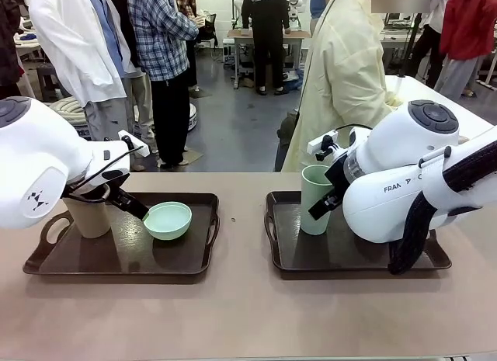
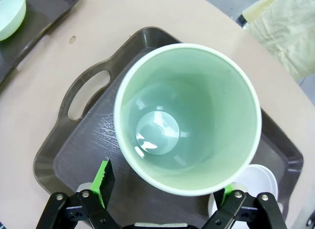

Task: Set up a tray with a mat and arrange the tableware.
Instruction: Pick up the Picnic Bowl and Reusable plastic cup from the Handle tray in front of the human's position and hold them in the air.

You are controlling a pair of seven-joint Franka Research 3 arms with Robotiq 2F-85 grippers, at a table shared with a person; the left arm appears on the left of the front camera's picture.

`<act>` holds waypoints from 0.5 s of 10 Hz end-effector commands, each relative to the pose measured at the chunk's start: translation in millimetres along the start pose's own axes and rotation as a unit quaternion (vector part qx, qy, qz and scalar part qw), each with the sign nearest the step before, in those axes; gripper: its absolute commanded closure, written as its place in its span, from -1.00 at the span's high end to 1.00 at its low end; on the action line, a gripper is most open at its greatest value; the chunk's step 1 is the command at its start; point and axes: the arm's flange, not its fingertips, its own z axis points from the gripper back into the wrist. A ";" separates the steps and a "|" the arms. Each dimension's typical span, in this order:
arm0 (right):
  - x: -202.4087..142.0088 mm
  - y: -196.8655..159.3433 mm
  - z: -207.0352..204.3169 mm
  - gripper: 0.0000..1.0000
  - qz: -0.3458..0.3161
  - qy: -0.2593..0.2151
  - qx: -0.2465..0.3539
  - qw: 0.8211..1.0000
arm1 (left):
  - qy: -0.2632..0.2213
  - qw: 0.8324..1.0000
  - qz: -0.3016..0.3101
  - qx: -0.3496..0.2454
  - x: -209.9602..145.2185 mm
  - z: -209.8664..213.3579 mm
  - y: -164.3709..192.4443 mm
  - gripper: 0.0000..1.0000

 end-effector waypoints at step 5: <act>9.7 -45.8 92.0 1.00 -0.042 0.090 -0.162 0.982 | 0.093 0.995 0.045 -0.016 -30.4 99.1 -49.5 1.00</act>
